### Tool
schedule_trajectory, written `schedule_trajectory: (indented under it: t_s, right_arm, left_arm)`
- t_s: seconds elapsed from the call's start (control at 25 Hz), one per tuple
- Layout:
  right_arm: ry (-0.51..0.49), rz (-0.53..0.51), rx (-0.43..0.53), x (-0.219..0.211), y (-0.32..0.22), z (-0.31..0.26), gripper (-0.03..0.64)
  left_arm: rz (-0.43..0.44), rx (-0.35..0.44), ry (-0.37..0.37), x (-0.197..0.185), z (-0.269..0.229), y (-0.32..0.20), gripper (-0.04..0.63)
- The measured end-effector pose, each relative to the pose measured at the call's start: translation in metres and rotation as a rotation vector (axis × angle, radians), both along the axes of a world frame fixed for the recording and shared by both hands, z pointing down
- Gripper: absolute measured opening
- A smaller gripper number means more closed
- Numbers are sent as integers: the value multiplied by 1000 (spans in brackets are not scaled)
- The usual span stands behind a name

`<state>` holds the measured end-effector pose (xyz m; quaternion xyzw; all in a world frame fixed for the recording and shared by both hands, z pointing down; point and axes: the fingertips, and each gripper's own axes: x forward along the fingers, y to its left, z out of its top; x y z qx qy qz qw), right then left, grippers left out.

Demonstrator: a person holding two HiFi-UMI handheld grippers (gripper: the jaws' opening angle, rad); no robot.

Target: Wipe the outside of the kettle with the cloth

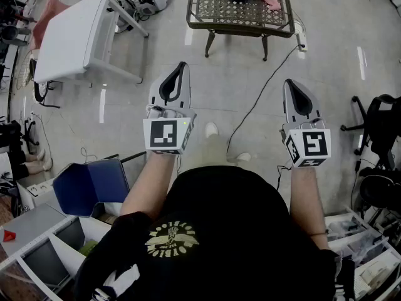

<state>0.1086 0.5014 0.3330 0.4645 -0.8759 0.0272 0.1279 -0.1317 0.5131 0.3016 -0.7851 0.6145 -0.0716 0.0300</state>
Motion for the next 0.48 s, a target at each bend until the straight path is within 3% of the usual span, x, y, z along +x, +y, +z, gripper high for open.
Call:
schedule_trajectory:
  t_s: [0.2, 0.48]
  right_arm:
    - [-36, 16, -14, -29, -32, -5, 11]
    - [-7, 76, 15, -50, -75, -20, 11]
  left_arm:
    - [10, -1, -3, -31, -3, -35, 8]
    - [59, -6, 25, -60, 6, -89, 8]
